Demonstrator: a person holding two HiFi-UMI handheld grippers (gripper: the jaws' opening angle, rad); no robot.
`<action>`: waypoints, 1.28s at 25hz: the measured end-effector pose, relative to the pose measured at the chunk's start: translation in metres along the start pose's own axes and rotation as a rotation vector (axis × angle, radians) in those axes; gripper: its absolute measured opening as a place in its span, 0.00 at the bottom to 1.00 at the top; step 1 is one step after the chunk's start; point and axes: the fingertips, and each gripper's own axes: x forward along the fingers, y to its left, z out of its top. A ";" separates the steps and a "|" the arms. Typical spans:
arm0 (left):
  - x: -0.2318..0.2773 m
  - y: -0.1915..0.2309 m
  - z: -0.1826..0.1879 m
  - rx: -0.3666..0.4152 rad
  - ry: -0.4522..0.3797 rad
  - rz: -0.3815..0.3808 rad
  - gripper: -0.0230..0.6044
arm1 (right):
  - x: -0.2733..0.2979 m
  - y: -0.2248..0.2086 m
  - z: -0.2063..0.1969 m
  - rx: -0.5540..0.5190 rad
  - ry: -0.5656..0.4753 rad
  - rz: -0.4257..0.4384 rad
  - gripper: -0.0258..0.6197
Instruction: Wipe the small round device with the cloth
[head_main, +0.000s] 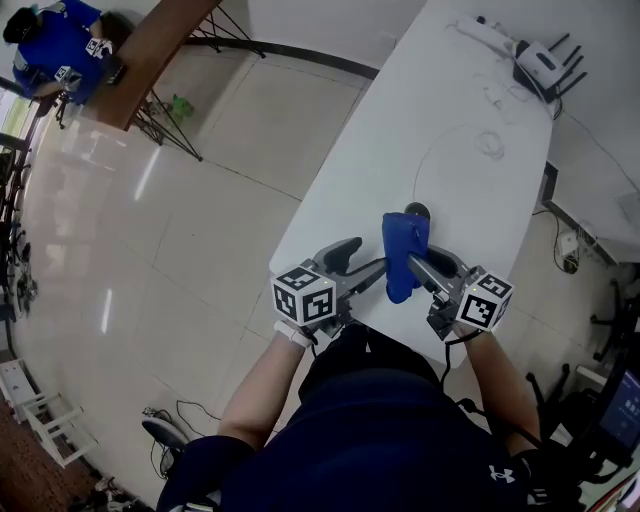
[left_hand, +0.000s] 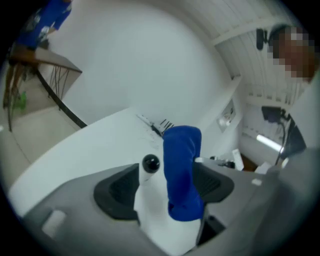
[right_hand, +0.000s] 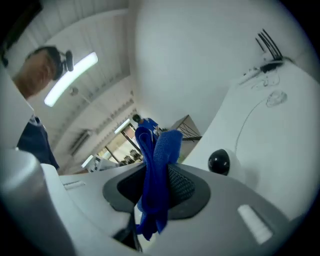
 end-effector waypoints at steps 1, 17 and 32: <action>0.004 -0.011 0.008 -0.045 -0.026 -0.084 0.60 | -0.004 0.007 0.010 0.047 -0.033 0.061 0.21; 0.031 -0.054 0.040 -0.120 -0.030 -0.347 0.28 | -0.020 0.006 0.033 0.254 -0.197 0.223 0.31; 0.106 -0.013 0.041 0.705 0.626 -0.288 0.26 | 0.015 -0.108 0.010 -0.385 0.091 -0.405 0.32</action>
